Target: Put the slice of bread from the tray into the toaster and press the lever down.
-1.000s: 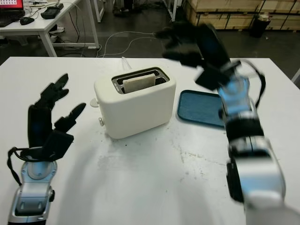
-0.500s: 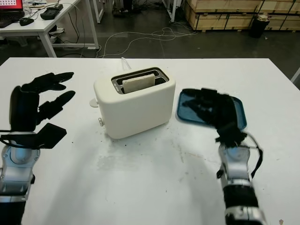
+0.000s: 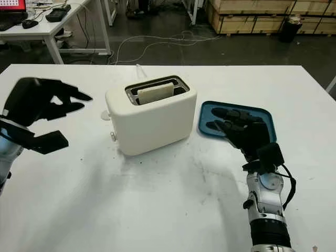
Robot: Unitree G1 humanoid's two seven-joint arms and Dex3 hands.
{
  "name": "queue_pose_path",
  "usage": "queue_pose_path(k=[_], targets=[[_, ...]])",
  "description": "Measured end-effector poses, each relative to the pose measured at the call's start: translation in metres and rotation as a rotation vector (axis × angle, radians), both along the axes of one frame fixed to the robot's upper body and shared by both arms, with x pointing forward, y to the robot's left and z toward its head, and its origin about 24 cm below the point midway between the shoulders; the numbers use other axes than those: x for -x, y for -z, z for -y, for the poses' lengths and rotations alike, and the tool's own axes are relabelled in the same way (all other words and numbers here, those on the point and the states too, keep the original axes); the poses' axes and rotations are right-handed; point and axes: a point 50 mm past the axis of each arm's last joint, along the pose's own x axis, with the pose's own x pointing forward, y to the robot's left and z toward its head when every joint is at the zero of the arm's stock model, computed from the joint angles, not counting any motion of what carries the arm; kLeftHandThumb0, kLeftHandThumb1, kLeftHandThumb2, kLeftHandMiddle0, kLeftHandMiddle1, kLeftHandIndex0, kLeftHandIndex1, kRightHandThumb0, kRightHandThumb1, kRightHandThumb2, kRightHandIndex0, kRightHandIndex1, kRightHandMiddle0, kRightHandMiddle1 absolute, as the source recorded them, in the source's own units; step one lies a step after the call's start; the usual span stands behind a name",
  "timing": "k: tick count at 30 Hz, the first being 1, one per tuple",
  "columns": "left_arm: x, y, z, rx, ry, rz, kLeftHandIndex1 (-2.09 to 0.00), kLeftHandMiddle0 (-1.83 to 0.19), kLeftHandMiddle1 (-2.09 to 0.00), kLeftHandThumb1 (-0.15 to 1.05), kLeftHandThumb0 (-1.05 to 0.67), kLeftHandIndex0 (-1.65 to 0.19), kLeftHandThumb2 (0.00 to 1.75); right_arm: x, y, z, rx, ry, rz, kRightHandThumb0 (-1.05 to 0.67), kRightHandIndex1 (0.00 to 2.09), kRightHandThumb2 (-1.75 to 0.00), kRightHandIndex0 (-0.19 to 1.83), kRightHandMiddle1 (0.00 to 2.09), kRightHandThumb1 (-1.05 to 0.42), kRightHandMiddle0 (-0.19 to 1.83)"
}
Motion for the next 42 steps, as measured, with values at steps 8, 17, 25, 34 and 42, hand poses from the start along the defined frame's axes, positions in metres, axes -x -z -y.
queue_pose_path(k=[8,17,25,34,42], targets=[[-0.012,0.008,0.005,-0.099,-0.003,0.001,-0.11,-1.02,-1.20,0.87,-0.41,-1.32,0.01,0.000,-0.004,0.003,-0.002,0.007,0.006,-0.46,0.09,-0.03,1.21,0.00,-0.92,1.16],[-0.017,0.020,0.008,-0.124,0.000,-0.014,-0.09,-0.94,-1.39,0.92,-0.43,-1.36,0.04,0.001,-0.003,0.002,0.000,-0.008,0.001,-0.45,0.07,-0.01,1.24,0.00,-0.92,1.16],[-0.017,0.022,0.008,-0.112,0.002,0.004,-0.10,-0.92,-1.45,0.91,-0.40,-1.36,0.01,0.001,-0.002,0.002,0.000,-0.015,-0.005,-0.46,0.05,-0.01,1.24,0.00,-0.92,1.16],[-0.015,0.015,0.009,-0.123,0.008,0.032,-0.07,-0.94,-1.33,0.91,-0.37,-1.33,0.01,0.001,0.002,0.001,-0.005,-0.018,-0.027,-0.46,0.04,0.00,1.24,0.00,-0.92,1.15],[-0.014,0.005,0.008,-0.131,-0.002,0.061,-0.04,-0.91,-1.30,0.92,-0.38,-1.28,0.04,0.001,0.004,-0.002,-0.005,-0.027,-0.046,-0.47,0.03,0.00,1.23,0.00,-0.92,1.14]])
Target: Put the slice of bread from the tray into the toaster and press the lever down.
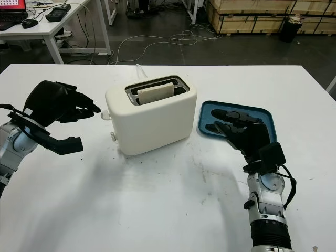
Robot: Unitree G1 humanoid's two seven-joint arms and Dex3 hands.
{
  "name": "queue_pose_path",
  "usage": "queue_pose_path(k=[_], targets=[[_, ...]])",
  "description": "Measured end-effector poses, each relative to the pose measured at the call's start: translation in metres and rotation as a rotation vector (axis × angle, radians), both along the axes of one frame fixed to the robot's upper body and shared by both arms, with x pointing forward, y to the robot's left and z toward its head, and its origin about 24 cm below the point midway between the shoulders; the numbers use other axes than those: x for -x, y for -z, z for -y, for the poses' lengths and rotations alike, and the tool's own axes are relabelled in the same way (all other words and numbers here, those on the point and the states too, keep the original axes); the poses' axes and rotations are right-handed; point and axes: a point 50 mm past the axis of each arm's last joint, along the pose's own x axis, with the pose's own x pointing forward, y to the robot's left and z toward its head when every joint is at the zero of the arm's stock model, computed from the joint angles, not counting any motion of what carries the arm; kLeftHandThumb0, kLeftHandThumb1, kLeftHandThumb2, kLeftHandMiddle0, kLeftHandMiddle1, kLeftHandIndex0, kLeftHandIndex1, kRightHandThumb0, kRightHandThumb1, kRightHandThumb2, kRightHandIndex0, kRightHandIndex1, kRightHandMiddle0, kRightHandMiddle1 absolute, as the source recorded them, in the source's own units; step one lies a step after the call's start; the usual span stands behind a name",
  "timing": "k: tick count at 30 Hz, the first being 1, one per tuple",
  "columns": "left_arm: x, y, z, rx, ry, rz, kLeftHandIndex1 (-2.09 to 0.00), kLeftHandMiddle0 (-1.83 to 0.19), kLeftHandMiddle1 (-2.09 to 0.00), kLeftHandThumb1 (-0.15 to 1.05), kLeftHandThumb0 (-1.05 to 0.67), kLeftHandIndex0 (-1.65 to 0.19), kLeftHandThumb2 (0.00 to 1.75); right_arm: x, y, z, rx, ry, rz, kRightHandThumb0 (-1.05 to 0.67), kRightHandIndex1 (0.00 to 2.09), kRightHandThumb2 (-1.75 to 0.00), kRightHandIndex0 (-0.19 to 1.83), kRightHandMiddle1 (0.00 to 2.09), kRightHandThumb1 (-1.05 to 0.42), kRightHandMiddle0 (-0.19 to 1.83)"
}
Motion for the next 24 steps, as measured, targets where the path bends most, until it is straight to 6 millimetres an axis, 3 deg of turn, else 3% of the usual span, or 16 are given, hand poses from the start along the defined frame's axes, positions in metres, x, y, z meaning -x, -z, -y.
queue_pose_path(k=[6,14,24], targets=[[0.001,-0.008,0.000,0.012,-0.006,0.009,-0.03,-0.93,-1.20,0.91,-0.37,-1.27,0.02,0.001,0.002,-0.002,0.010,-0.009,-0.020,-0.46,0.02,0.00,1.23,0.00,-0.92,1.14],[0.001,-0.005,0.004,-0.008,0.016,-0.011,-0.03,-0.99,-1.07,0.91,-0.39,-1.30,0.01,0.001,0.002,-0.003,0.013,-0.011,-0.021,-0.47,0.02,0.00,1.24,0.00,-0.92,1.15],[0.000,0.001,0.007,-0.005,0.037,-0.033,-0.04,-1.02,-1.19,0.89,-0.38,-1.35,0.00,0.001,0.002,-0.003,0.015,-0.013,-0.020,-0.47,0.02,-0.01,1.24,0.00,-0.92,1.14]])
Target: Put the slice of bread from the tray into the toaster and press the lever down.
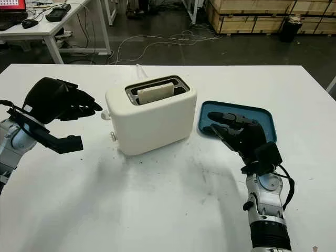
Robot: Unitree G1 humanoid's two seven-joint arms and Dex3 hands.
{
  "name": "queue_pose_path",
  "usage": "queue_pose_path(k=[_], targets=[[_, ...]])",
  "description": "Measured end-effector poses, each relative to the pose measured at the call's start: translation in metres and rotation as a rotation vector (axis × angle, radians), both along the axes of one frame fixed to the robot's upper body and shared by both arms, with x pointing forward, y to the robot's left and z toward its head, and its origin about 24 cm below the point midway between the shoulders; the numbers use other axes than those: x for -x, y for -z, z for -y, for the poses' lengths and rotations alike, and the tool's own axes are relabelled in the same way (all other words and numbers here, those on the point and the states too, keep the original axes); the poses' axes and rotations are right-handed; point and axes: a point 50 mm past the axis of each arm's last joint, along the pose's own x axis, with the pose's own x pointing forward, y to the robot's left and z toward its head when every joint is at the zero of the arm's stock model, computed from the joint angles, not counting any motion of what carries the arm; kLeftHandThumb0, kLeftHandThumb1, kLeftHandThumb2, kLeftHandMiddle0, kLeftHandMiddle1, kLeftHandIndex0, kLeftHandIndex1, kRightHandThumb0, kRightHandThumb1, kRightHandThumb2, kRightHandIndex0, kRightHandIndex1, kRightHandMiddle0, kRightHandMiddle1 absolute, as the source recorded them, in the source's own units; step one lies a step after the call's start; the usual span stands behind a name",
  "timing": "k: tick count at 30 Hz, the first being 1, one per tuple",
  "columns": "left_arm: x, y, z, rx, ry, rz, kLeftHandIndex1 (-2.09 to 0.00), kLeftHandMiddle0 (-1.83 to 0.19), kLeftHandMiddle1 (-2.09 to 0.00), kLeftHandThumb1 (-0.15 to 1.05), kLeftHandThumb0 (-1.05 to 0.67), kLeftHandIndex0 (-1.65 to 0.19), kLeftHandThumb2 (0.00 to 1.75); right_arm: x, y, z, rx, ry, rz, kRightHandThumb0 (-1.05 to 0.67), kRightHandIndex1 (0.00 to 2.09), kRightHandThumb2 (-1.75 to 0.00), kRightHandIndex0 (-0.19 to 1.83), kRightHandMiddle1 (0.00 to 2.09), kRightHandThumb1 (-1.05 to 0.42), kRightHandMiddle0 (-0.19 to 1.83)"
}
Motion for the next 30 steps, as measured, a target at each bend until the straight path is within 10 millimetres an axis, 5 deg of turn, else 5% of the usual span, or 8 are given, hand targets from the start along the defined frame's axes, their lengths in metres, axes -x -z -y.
queue_pose_path(k=[30], targets=[[0.000,0.004,0.011,0.015,0.058,0.001,-0.05,-1.00,-1.34,0.87,-0.36,-1.40,0.00,0.000,0.000,0.000,0.005,0.000,-0.001,-0.47,0.01,0.00,1.24,0.00,-0.92,1.15]])
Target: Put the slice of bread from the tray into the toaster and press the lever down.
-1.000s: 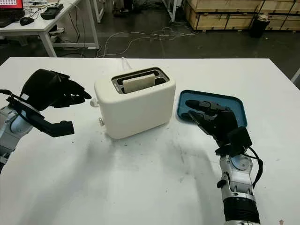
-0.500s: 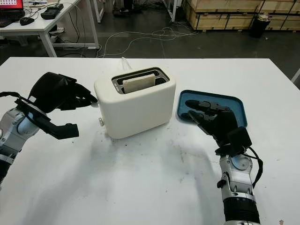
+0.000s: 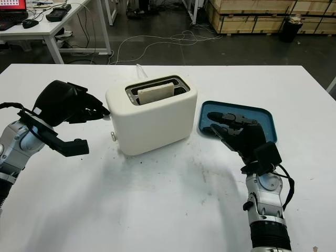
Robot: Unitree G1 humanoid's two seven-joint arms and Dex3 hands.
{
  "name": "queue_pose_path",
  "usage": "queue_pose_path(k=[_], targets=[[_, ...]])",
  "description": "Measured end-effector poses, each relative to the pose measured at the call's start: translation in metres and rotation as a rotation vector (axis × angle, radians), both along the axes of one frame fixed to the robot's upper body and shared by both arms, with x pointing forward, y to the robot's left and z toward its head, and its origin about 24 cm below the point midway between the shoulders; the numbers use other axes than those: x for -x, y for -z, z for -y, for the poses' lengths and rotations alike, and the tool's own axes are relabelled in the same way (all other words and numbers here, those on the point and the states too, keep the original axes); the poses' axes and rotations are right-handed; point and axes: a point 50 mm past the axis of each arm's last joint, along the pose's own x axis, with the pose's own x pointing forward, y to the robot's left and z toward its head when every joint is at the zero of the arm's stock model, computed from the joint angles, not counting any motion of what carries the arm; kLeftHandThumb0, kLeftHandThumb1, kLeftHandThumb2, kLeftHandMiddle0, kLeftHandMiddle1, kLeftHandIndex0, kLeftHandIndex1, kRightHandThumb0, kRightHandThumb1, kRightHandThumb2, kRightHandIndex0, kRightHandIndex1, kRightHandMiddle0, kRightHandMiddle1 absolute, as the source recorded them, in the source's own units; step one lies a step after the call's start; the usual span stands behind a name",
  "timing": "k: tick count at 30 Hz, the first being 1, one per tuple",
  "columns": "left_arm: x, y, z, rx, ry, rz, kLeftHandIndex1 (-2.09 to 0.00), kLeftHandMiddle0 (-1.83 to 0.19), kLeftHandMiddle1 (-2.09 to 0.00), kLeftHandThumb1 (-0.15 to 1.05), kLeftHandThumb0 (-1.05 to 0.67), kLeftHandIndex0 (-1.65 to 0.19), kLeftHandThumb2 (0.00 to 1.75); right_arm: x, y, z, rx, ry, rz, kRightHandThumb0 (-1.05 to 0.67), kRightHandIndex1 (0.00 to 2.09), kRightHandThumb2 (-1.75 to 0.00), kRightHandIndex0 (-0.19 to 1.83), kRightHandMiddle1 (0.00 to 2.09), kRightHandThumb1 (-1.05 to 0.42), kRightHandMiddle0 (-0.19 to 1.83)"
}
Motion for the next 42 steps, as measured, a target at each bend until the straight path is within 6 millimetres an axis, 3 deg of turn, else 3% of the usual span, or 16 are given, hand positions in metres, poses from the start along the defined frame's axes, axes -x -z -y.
queue_pose_path(k=[19,26,29,33,39,42], targets=[[-0.019,0.016,-0.002,0.003,-0.037,-0.066,-0.02,-0.91,-1.43,0.91,-0.36,-1.35,0.01,0.001,-0.004,-0.001,-0.001,-0.019,0.008,-0.47,0.00,0.00,1.24,0.00,-0.92,1.15],[-0.026,0.065,0.012,0.101,-0.131,-0.173,0.00,-0.81,-1.38,0.92,-0.37,-1.26,0.11,0.002,-0.003,-0.002,-0.007,-0.028,0.004,-0.49,0.00,0.00,1.23,0.00,-0.92,1.15],[-0.022,0.079,0.013,0.198,-0.171,-0.197,0.00,-0.81,-1.23,0.92,-0.35,-1.22,0.17,0.002,-0.003,-0.003,-0.007,-0.030,0.003,-0.49,0.00,0.00,1.24,0.00,-0.92,1.15],[-0.008,0.104,0.013,0.288,-0.242,-0.259,0.00,-0.75,-1.21,0.92,-0.33,-1.15,0.24,0.002,-0.003,-0.003,-0.007,-0.030,0.003,-0.49,0.00,0.00,1.24,0.00,-0.92,1.15],[0.013,0.129,0.024,0.342,-0.278,-0.338,0.00,-0.71,-1.20,0.92,-0.30,-1.15,0.24,0.002,-0.002,-0.004,-0.009,-0.032,-0.002,-0.49,0.00,0.00,1.24,0.00,-0.92,1.15],[0.013,0.129,0.026,0.336,-0.287,-0.340,-0.01,-0.73,-1.21,0.92,-0.31,-1.16,0.24,0.002,-0.001,-0.005,-0.013,-0.036,-0.003,-0.49,0.00,0.00,1.24,0.00,-0.92,1.15]])
